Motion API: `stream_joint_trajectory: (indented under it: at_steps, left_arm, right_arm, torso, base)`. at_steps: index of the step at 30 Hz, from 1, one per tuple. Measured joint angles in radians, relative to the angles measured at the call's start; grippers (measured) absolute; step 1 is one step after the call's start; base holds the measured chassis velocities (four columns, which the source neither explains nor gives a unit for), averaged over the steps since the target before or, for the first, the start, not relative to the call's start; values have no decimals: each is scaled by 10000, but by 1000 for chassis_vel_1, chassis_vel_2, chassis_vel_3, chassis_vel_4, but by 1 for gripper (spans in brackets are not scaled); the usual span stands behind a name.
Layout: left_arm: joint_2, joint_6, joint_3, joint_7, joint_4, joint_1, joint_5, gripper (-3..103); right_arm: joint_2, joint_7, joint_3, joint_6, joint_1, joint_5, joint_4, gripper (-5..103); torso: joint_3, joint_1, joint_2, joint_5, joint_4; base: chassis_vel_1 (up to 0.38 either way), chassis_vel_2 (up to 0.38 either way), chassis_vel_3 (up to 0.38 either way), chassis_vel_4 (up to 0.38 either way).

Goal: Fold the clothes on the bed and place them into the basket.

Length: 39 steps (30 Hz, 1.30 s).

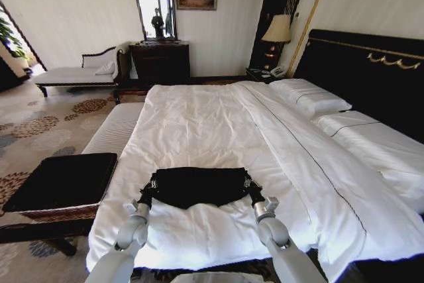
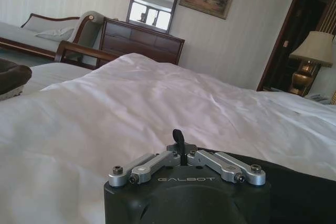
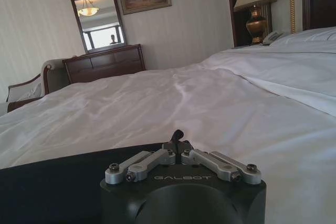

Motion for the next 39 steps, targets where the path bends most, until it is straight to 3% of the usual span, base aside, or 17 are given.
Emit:
stream_joint_trajectory:
  at_steps: [28,30,32,33,34,36,37,39]
  left_arm:
    - [733,65,178,-116,-505,276,264,1]
    - [800,115,128,-133,-714,458,364,7]
    - [934,122,-69,-52,-1129,883,514,19]
    - [934,122,-69,-52,-1129,883,514,19]
    - [979,123,-200,-20,-1343,1101,519,19]
    - [1061,118,-605,6,-1817,1576,388,29]
    - [1061,118,-605,6,-1817,1576,388,29]
    - [1127,116,-964,4,-2273,1915,131,40]
  right_arm:
    - [218,-15,180,205,-709,-285,421,-2]
    - [202,-77,186,295,-792,-296,451,1]
    - [150,-89,270,349,-1019,-264,664,12]
    - [150,-89,270,349,-1019,-264,664,12]
    - [113,-87,350,366,-1156,-244,801,17]
    - [13,-25,594,452,-1509,-277,1079,28]
    - [13,-25,594,452,-1509,-277,1079,28]
    - [-62,59,864,486,-1814,-251,1364,33]
  torso:
    - [1,1,-1,-1,0]
    - [1,1,-2,0,0]
    - [1,1,-1,1,1]
    - [1,1,-1,1,1]
    - [1,1,-1,0,1]
    - [0,1,-2,0,3]
    - [0,1,-2,0,3]
    - [0,0,-1,0,1]
  base:
    - [0,0,0,0]
    - [0,0,0,0]
    - [0,0,0,0]
    - [0,0,0,0]
    - [0,0,0,0]
    - [0,0,0,0]
    - [0,0,0,0]
    - [0,0,0,0]
